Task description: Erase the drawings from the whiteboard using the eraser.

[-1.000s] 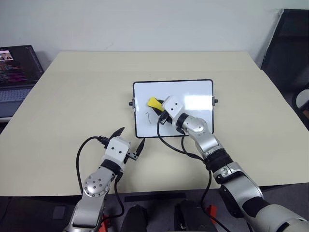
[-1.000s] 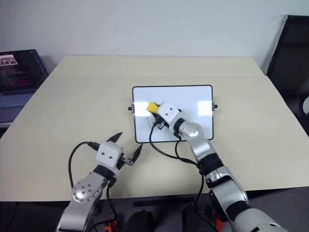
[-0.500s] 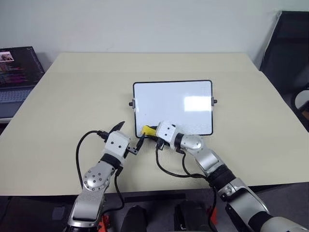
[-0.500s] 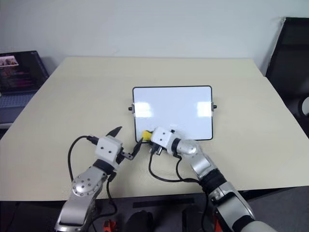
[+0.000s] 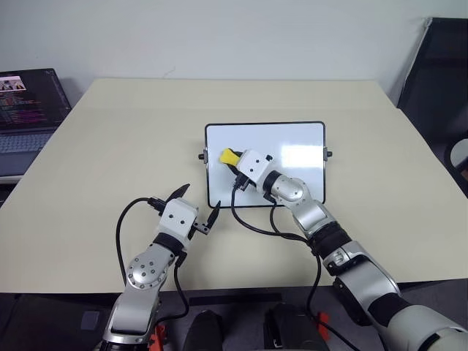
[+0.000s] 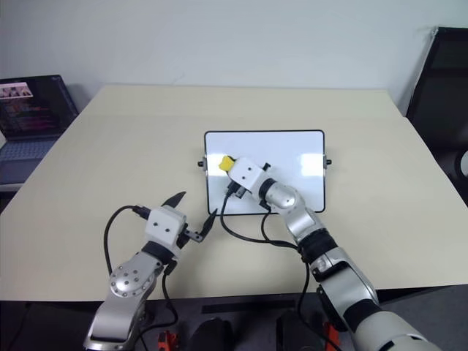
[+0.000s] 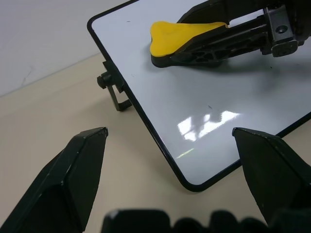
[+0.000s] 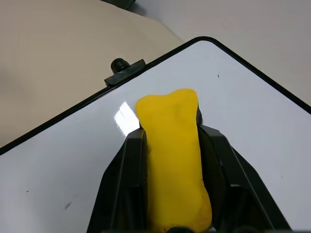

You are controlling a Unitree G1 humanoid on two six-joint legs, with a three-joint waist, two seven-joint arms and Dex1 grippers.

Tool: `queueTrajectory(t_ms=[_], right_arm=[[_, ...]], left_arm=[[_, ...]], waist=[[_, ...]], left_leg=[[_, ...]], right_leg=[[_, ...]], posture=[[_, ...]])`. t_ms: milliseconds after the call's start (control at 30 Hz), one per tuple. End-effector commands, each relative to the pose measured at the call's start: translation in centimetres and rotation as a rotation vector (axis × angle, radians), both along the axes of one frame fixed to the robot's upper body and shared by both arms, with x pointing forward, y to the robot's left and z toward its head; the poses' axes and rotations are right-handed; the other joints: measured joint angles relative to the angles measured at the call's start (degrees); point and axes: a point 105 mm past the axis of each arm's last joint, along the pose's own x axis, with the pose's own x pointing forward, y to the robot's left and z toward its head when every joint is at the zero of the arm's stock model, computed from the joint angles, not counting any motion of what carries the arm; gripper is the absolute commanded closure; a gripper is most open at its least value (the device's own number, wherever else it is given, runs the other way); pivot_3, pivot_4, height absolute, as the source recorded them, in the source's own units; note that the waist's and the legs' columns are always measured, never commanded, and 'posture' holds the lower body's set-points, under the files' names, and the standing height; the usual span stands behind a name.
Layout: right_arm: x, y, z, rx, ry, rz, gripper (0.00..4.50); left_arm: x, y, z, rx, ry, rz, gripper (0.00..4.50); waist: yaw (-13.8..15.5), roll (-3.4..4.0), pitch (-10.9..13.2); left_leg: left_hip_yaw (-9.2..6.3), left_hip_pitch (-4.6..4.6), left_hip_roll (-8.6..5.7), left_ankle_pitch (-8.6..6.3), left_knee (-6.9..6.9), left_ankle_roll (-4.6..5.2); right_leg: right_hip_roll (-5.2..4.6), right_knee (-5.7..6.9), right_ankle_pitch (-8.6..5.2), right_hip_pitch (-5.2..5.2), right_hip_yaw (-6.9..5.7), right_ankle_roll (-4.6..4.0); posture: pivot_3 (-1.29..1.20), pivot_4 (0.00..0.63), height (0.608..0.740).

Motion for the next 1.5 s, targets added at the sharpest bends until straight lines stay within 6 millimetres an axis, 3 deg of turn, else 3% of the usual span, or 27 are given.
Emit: queueTrajectory(t_ms=[33,167,267,567,667,800,1000,1100,1233,1333,1400,1500], right_arm=[[-1.4,-0.3,-2.6,-0.049,0.079,0.050,3.32],[-3.0,-0.7,-4.6,-0.099,0.138,0.111,3.32],[-3.0,-1.6,-5.5,-0.126,0.167,0.103,3.32],[1.9,-4.1,-1.4,-0.056,0.043,-0.119,3.32],[2.8,-5.2,-1.0,-0.066,0.021,-0.160,3.32],[1.7,-4.5,-1.9,-0.082,0.036,-0.092,3.32],[-2.3,-2.3,-4.4,-0.096,0.113,0.071,3.32],[-2.8,-2.2,-4.4,-0.075,0.132,0.071,3.32],[-2.0,-3.4,-3.3,-0.003,0.145,0.016,3.32],[-1.7,-4.6,-0.9,0.122,0.128,-0.013,3.32],[-2.2,-5.2,0.8,0.240,0.139,-0.003,3.32],[-3.4,-7.8,2.8,0.300,0.103,-0.018,3.32]], left_arm=[[-0.1,0.1,0.8,-0.003,-0.034,-0.002,0.00],[0.0,0.2,0.8,0.001,-0.035,-0.001,0.00],[0.0,0.2,0.6,0.005,-0.032,-0.006,0.00],[0.0,0.1,0.7,0.005,-0.033,-0.014,0.00],[0.0,0.3,0.6,0.007,-0.030,-0.014,0.00],[0.0,0.3,0.6,0.007,-0.030,-0.015,0.00],[-0.1,0.1,0.7,0.003,-0.031,-0.017,0.00],[-0.1,0.0,0.7,0.001,-0.033,-0.019,0.00],[0.0,-0.2,0.6,0.001,-0.026,-0.032,0.00],[0.6,-0.4,1.2,-0.002,-0.042,-0.049,0.00],[0.8,-0.9,1.5,-0.002,-0.047,-0.082,0.00],[0.8,-2.0,1.8,-0.004,-0.029,-0.178,0.00]], waist=[[-0.02,0.00,0.00],[-0.09,0.01,0.00],[-0.11,0.01,0.00],[-0.04,0.01,0.01],[0.06,0.01,0.01],[0.05,-0.02,-0.01],[-0.09,-0.02,-0.02],[-0.15,0.04,0.02],[-0.16,0.05,0.03],[0.12,0.08,0.05],[0.54,0.07,0.06],[0.76,0.09,0.07]], left_leg=[[-0.01,0.00,0.00,0.00,0.00,0.00],[-0.02,0.04,0.01,0.00,0.01,0.00],[-0.04,0.09,-0.01,0.00,0.04,0.00],[-0.07,0.22,-0.01,0.04,0.08,0.05],[-0.09,0.27,-0.01,0.07,0.08,0.10],[0.02,0.27,-0.01,0.07,0.06,0.11],[-0.01,0.26,0.03,0.07,-0.05,0.11],[-0.06,0.28,0.06,0.07,-0.05,0.11],[-0.07,0.29,0.05,0.07,-0.02,0.11],[-0.08,0.18,0.04,0.07,-0.02,0.11],[-0.12,0.01,0.01,0.07,0.01,0.11],[-0.07,-0.19,-0.02,0.06,-0.04,0.10]], right_leg=[[0.00,0.00,0.00,0.00,0.00,0.00],[-0.03,0.03,0.00,0.01,0.00,-0.01],[-0.03,0.06,0.00,0.04,-0.01,-0.01],[-0.02,0.09,-0.13,0.16,-0.01,-0.37],[-0.03,0.09,-0.13,0.24,-0.02,-0.38],[-0.06,0.01,-0.16,0.26,0.03,-0.32],[-0.10,0.00,-0.16,0.24,0.04,-0.23],[-0.13,0.05,-0.19,0.23,0.01,-0.30],[-0.12,0.06,-0.21,0.22,0.01,-0.36],[-0.12,0.02,-0.21,0.17,-0.02,-0.35],[-0.06,0.02,-0.20,0.07,-0.08,-0.31],[-0.06,-0.09,-0.07,-0.09,-0.05,0.11]], posture=[[0.00,0.150,0.740],[0.00,0.150,0.740],[0.00,0.150,0.740],[0.00,0.150,0.740],[0.00,0.150,0.740],[0.00,0.150,0.740],[0.00,0.150,0.740],[0.00,0.150,0.740],[0.00,0.150,0.740],[0.00,0.150,0.740],[0.00,0.150,0.740],[0.00,0.150,0.740]])
